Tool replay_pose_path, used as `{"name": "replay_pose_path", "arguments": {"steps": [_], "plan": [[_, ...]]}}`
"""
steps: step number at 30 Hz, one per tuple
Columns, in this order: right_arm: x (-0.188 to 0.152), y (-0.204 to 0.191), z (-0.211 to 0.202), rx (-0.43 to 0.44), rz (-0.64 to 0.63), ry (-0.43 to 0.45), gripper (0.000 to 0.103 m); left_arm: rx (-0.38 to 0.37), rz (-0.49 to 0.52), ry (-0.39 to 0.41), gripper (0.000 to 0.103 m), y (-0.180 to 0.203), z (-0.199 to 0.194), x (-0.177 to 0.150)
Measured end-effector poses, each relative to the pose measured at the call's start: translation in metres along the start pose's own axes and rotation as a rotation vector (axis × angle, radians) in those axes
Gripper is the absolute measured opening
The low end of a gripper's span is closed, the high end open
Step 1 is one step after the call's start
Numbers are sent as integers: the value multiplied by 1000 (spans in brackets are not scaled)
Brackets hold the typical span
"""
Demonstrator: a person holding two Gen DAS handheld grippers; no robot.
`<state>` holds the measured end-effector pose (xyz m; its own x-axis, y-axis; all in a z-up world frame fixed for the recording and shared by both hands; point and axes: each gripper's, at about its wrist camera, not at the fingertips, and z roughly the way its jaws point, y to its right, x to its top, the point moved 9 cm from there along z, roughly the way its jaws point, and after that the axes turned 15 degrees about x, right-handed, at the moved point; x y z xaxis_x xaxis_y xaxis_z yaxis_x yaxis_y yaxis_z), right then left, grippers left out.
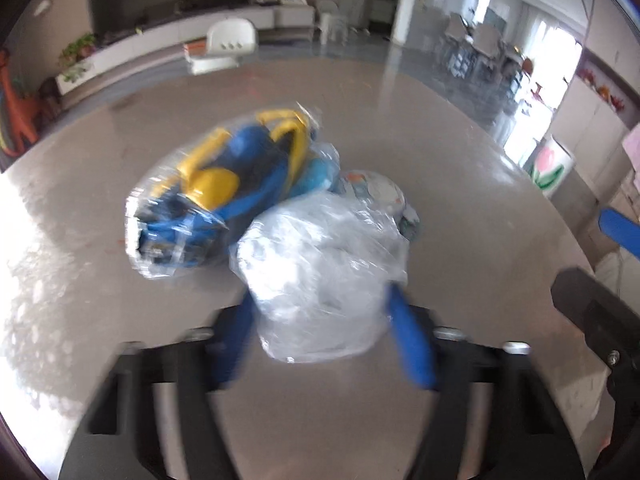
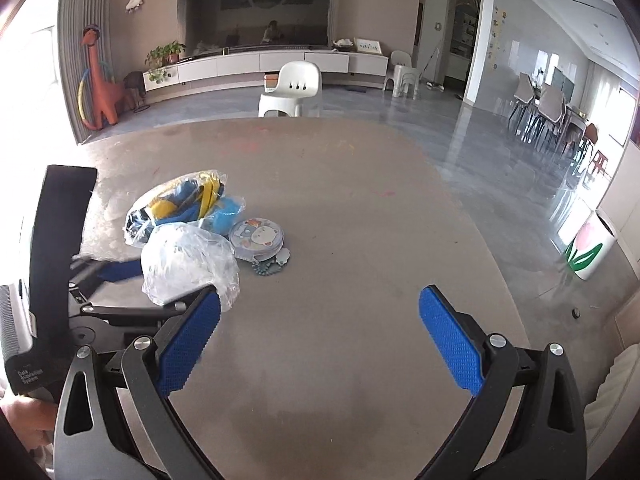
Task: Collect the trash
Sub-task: 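Move both tools back toward the table, then grasp the clear plastic bag with the left tool while the right tool grasps the bear disc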
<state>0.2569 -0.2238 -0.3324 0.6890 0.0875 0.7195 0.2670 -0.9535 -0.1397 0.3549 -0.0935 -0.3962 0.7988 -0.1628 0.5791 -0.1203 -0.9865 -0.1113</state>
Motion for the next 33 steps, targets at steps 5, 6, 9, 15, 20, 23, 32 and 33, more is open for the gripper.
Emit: {"name": "replay_pose_path", "arguments": {"steps": [5,6,9,15,20,23,32,33], "plan": [[3,-2,16,42,20,-7,99,-8,30,58,28,-6,-19,3],[4,-3,23,48,16,-12,99,2,36,71,28,-11,-24,6],[9,-9,45,61,5,-35,99,20,26,96,28,-28,-31,13],[14,-27,90,91,-15,-120,99,26,-42,118,28,-55,-30,26],[11,-32,116,113,4,-188,83,37,-20,125,28,-57,-26,28],[13,-33,116,113,21,-202,77,29,-30,129,28,-61,-30,28],[14,-22,67,200,127,-150,54,0,-40,161,28,-54,-54,21],[12,-22,57,199,125,-141,54,-1,-35,164,28,-51,-57,20]]}}
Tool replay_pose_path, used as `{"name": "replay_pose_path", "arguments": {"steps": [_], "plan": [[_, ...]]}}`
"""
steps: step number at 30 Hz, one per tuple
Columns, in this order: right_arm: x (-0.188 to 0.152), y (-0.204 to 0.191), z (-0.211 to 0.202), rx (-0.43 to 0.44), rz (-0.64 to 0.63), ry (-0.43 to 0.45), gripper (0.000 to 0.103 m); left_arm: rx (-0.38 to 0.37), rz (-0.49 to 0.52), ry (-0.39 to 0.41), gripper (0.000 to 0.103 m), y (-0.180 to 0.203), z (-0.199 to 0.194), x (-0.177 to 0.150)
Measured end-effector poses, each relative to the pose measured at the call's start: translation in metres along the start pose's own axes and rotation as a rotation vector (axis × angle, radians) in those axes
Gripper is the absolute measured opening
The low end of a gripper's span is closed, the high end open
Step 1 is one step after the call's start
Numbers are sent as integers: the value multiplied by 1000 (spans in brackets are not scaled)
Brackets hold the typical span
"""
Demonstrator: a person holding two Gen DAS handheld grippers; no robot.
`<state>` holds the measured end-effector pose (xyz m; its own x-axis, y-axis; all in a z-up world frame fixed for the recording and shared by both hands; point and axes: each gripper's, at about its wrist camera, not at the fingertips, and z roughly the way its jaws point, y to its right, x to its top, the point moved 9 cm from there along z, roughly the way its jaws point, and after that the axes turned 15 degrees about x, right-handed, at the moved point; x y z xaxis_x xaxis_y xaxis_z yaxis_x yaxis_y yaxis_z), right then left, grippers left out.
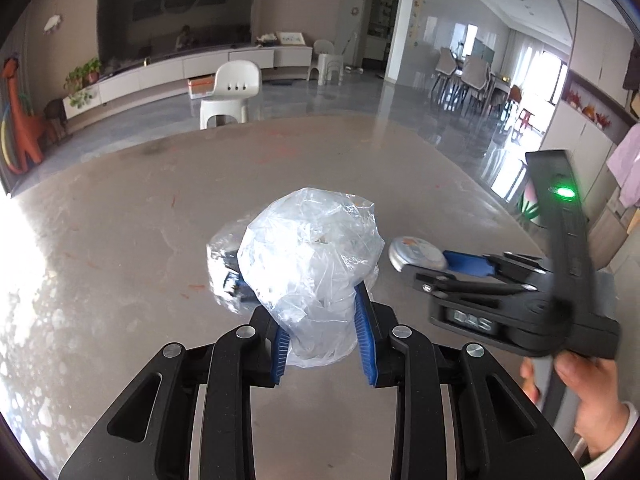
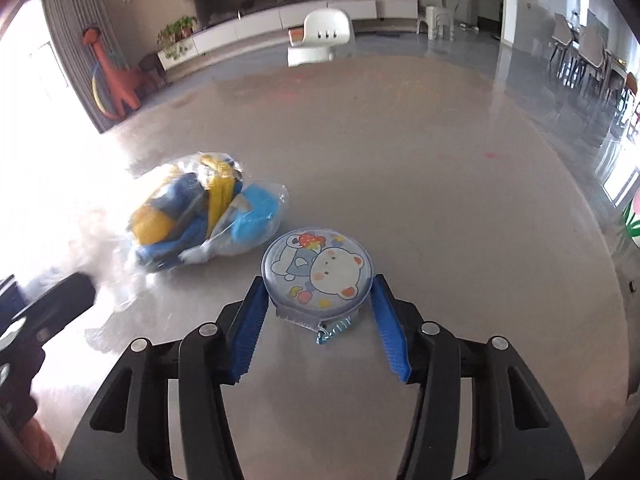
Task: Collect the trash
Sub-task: 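Grasp the clear plastic bag with the left tool while the right tool grasps the bear disc, then carry the clear bag and bear disc over the bin and open both tools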
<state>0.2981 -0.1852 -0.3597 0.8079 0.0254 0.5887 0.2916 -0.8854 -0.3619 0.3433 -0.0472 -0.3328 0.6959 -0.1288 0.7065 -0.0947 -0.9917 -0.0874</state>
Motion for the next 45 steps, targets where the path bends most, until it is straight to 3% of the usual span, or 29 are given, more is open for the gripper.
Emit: {"name": "replay_pose_path", "arguments": {"steps": [7,11,18,23,34,45], "plan": [[-35,-5,-105,-66,-37,82,54,-67,40,39,28,50,-40,-1],[-60,11,-163,-126,-18,131,54,-151,86,41,28,108,-75,-12],[-118,72,-268,-272,61,209,54,-284,231,47,28,235,-129,-49],[-165,118,-316,-343,148,240,54,-344,312,38,28,303,-147,-70],[-244,179,-358,-393,307,279,54,-409,477,-43,28,423,-155,-137],[-279,221,-362,-399,382,293,55,-392,558,-100,29,475,-137,-164]]}}
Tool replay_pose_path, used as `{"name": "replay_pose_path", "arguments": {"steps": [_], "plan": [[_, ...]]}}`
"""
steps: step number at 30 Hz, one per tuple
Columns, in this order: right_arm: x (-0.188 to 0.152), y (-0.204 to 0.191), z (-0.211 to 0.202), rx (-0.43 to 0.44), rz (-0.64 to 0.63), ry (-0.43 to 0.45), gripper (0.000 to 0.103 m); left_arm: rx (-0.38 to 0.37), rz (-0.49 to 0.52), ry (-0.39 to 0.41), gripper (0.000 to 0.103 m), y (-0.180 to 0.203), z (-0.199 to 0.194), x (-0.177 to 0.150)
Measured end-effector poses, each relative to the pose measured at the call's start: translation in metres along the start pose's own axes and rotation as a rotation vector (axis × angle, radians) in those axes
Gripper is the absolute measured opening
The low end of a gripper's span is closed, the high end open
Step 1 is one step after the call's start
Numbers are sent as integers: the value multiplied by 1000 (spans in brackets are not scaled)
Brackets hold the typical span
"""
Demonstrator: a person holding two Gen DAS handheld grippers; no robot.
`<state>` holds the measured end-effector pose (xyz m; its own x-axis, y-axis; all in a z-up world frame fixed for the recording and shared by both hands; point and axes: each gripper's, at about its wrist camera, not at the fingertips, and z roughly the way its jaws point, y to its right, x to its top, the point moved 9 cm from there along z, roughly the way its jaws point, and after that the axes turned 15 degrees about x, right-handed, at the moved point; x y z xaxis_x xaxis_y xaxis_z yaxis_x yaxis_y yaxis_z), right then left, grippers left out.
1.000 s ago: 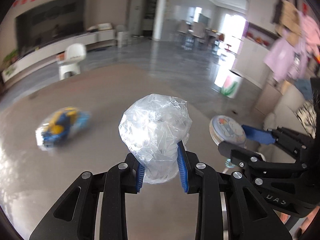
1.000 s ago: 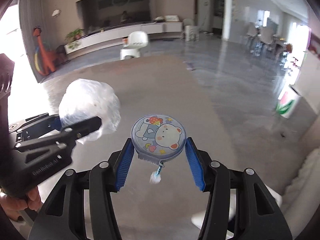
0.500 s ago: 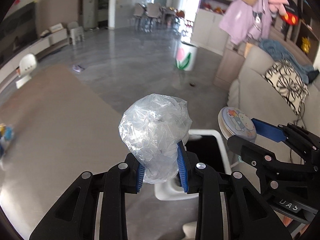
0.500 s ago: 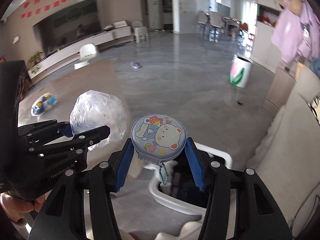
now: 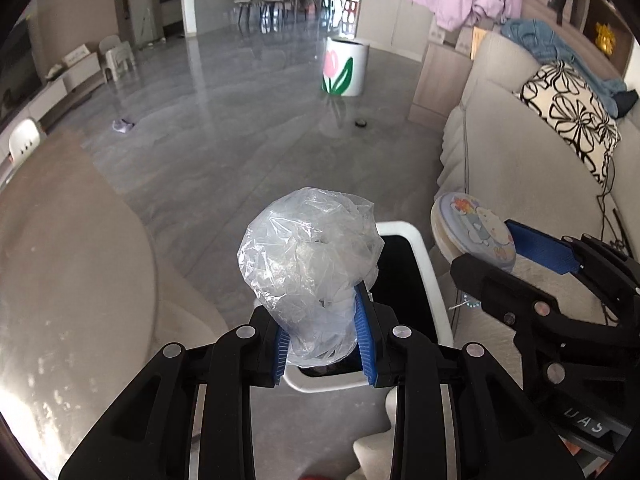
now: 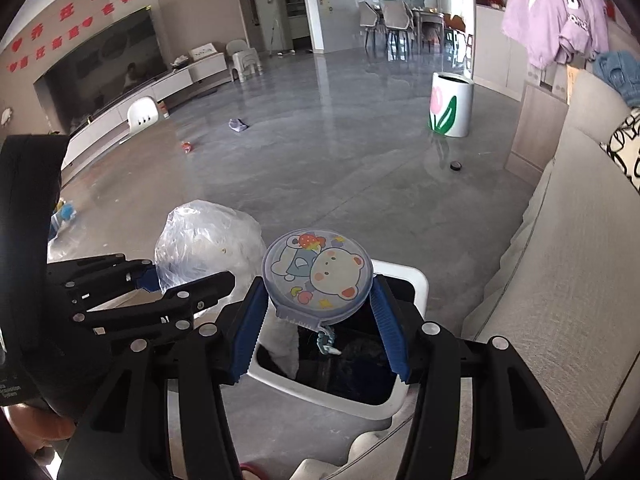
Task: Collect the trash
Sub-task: 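Carry the clear bag and bear disc over the bin and open both tools, then move both tools back to the table toward the toy bag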
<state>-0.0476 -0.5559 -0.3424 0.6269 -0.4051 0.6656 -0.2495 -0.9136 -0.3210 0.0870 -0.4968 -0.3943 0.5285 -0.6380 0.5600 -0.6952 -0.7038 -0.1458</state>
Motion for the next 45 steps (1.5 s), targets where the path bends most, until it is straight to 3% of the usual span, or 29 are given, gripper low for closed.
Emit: {"name": "replay_pose_path", "arguments": {"steps": [6,8,9,10,11,13,17,23,28,35,37,41,45], "plan": [[-4,19,8,-13,43,-8,55,6,32,-31,29,20,20,1],[-8,30,16,-34,65,-48,58,27,31,-91,46,16,34,-4],[-11,39,21,-52,83,-70,64,59,22,-145,70,12,45,-8],[-14,46,26,-67,108,-91,95,102,0,-208,89,4,57,-13],[-17,54,31,-53,140,-109,99,86,-40,-246,92,-2,66,-17],[-24,66,38,-29,198,-135,99,18,-109,-248,92,-5,69,-19],[-25,71,36,-32,215,-112,99,63,-84,-224,94,-10,67,-22],[-19,65,29,-46,190,-98,99,63,-60,-199,94,-11,55,-16],[-7,42,21,-34,151,-70,99,91,-84,-136,94,-33,31,-7],[26,-37,19,54,-2,-30,99,187,-177,-42,95,-114,-20,-3],[35,-67,24,124,-29,-35,99,223,-209,-13,95,-146,-36,-6],[57,-138,29,347,-32,-31,99,290,-269,45,96,-205,-68,-14],[83,-194,30,347,-111,42,99,363,-320,97,98,-263,-101,-23]]}}
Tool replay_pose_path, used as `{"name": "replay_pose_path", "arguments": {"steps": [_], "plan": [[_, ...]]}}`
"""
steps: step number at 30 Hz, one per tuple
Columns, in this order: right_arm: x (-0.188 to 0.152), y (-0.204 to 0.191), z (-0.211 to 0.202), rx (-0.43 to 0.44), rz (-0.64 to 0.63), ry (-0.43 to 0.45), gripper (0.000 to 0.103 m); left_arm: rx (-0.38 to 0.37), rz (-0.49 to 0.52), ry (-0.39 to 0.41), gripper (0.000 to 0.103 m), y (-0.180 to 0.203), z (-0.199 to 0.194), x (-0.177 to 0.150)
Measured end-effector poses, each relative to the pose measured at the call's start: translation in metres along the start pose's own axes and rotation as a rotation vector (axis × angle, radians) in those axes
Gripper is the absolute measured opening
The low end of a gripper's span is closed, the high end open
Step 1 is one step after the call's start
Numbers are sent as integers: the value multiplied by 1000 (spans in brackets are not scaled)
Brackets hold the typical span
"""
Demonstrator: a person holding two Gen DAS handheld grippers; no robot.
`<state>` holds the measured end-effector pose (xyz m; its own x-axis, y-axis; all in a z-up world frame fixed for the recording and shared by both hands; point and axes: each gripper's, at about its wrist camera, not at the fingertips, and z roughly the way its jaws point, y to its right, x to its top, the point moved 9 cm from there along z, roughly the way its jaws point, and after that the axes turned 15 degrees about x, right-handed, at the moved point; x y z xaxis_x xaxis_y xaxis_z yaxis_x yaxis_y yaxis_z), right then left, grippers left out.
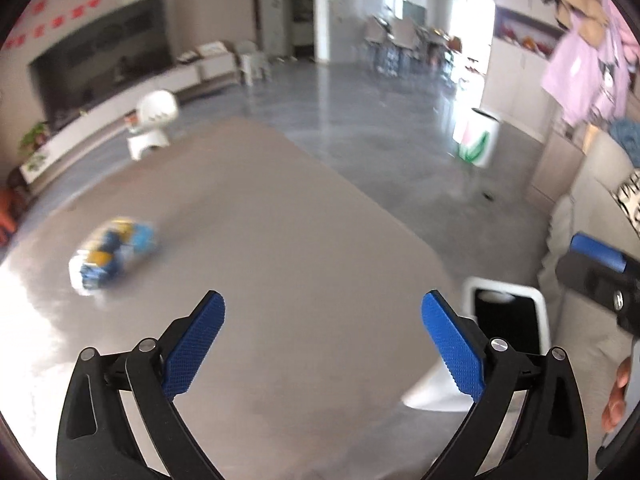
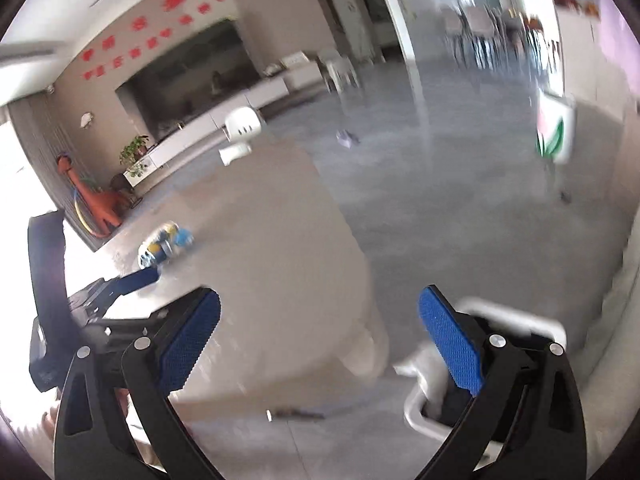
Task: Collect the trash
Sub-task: 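Move both tools back to the table toward the toy bag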
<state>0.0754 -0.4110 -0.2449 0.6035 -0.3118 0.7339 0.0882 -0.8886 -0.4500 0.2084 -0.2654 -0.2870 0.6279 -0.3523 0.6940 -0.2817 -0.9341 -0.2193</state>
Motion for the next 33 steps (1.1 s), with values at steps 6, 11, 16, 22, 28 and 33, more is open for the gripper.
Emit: {"name": "replay_pose_path", "arguments": {"steps": [6,11,16,22,28,33], "plan": [[14,-69,81,163,-4,-91,99,126,-63,43,98,-94,6,2],[18,-113,141,321,66,-125,99,223,-98,47,98,-166,30,-4],[24,-145,201,229,-14,-151,99,276,-132,27,98,-221,69,-8],[20,-168,272,94,-162,-219,99,242,-257,-31,98,-263,119,-15],[10,-165,321,88,-142,-277,99,223,-279,-96,98,-286,166,-22],[7,-161,345,86,-118,-305,89,200,-255,-116,98,-285,188,-19]]}}
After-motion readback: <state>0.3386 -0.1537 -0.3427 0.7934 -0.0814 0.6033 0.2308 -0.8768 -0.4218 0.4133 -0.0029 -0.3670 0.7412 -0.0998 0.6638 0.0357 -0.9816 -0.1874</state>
